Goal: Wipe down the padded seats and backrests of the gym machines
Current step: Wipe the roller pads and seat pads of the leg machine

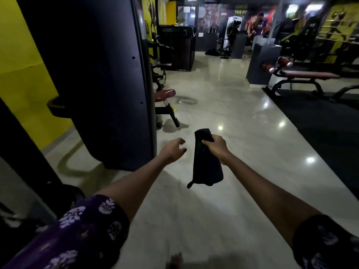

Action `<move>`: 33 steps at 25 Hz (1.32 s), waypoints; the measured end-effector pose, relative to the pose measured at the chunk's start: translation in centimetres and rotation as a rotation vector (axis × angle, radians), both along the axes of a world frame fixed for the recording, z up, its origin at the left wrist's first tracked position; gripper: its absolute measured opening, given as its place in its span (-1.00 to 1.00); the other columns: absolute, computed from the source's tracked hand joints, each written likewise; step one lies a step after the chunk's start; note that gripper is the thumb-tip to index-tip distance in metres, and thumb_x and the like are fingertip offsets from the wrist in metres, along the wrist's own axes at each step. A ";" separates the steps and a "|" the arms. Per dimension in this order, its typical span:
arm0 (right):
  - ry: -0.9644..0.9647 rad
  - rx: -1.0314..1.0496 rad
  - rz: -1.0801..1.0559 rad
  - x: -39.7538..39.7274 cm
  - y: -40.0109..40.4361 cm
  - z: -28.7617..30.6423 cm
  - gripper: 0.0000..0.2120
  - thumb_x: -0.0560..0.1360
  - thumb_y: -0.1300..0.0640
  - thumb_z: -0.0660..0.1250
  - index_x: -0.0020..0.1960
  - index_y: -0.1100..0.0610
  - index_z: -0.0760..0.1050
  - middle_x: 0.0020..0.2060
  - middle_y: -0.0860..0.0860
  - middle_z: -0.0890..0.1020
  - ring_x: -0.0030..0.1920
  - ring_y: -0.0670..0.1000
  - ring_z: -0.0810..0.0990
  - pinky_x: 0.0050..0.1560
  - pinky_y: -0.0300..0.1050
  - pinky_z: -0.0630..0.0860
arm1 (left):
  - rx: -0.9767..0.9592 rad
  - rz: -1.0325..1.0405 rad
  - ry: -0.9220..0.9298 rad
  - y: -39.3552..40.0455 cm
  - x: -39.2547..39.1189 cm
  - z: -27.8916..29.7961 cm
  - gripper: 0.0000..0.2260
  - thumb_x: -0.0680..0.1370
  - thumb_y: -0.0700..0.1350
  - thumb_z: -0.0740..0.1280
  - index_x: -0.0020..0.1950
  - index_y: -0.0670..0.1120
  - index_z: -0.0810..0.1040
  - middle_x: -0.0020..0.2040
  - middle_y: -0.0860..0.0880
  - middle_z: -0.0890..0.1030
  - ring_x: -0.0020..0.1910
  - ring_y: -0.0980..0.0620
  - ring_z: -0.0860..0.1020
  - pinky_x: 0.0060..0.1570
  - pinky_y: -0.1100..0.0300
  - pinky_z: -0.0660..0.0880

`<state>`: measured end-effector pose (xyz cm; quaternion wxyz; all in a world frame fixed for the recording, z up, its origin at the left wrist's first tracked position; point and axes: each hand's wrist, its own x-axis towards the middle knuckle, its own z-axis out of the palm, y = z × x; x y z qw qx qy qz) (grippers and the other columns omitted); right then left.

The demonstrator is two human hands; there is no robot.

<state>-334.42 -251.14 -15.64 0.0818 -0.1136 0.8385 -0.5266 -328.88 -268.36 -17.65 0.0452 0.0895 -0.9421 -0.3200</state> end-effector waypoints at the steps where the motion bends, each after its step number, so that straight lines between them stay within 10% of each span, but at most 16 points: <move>1: 0.007 0.004 0.008 -3.0 -0.6 -0.2 -0.79 0.54 0.17 0.30 0.12 0.24 0.54 -0.02 0.15 0.61 0.00 0.13 0.57 -0.07 -0.09 0.45 | 0.000 0.003 -0.001 -0.5 -3.0 -0.5 -0.64 0.57 -0.12 0.30 0.34 -0.18 0.41 0.32 -0.14 0.48 0.29 -0.09 0.44 0.24 0.12 0.37; 33: 0.062 0.033 0.435 -85.9 -30.3 -0.7 -0.79 0.52 0.20 0.31 0.13 0.23 0.54 0.03 0.15 0.62 0.05 0.12 0.58 -0.03 -0.09 0.45 | 0.040 0.412 0.036 -26.9 -80.2 -1.7 -0.68 0.55 -0.17 0.32 0.28 -0.23 0.47 0.25 -0.16 0.54 0.25 -0.10 0.48 0.19 0.13 0.40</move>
